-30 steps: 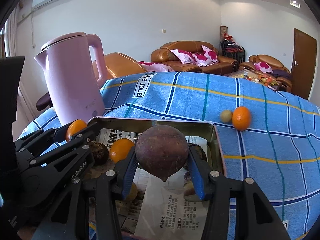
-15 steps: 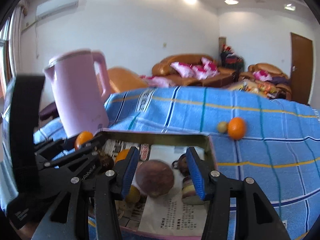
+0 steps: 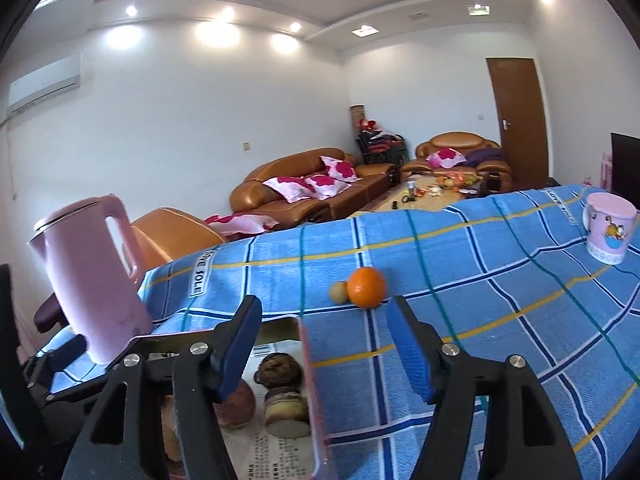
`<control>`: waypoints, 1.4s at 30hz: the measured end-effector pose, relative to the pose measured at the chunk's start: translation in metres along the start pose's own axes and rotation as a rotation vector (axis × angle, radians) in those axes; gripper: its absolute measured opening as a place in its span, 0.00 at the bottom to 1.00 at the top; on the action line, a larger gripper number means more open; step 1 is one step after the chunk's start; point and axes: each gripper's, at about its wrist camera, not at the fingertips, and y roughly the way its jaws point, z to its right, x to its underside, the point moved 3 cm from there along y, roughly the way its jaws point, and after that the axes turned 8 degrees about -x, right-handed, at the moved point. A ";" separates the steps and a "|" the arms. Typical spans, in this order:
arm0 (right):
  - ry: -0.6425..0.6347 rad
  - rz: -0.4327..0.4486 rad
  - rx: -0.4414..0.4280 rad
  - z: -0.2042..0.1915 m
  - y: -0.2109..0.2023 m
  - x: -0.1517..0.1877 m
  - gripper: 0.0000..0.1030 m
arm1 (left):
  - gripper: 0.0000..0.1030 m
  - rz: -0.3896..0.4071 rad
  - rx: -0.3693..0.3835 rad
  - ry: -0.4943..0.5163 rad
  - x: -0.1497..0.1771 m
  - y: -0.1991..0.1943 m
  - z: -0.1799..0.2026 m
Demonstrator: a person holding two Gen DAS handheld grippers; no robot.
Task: Organize fruits
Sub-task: 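Open the right tool dropping the purple fruit into the tin while the left tool releases the orange, then withdraw both open tools toward the last orange and small kiwi-like fruit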
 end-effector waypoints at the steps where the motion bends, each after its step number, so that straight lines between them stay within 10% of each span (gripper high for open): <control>1: 0.001 0.000 0.007 0.000 0.000 0.000 0.65 | 0.99 0.003 -0.002 0.005 0.000 0.000 0.001; 26: 0.034 -0.080 0.163 0.066 -0.002 -0.002 0.65 | 1.00 0.007 0.040 0.003 0.004 -0.010 0.010; 42: -0.168 -0.159 0.218 0.115 0.014 -0.019 0.65 | 1.00 0.004 0.096 0.026 0.011 -0.037 0.047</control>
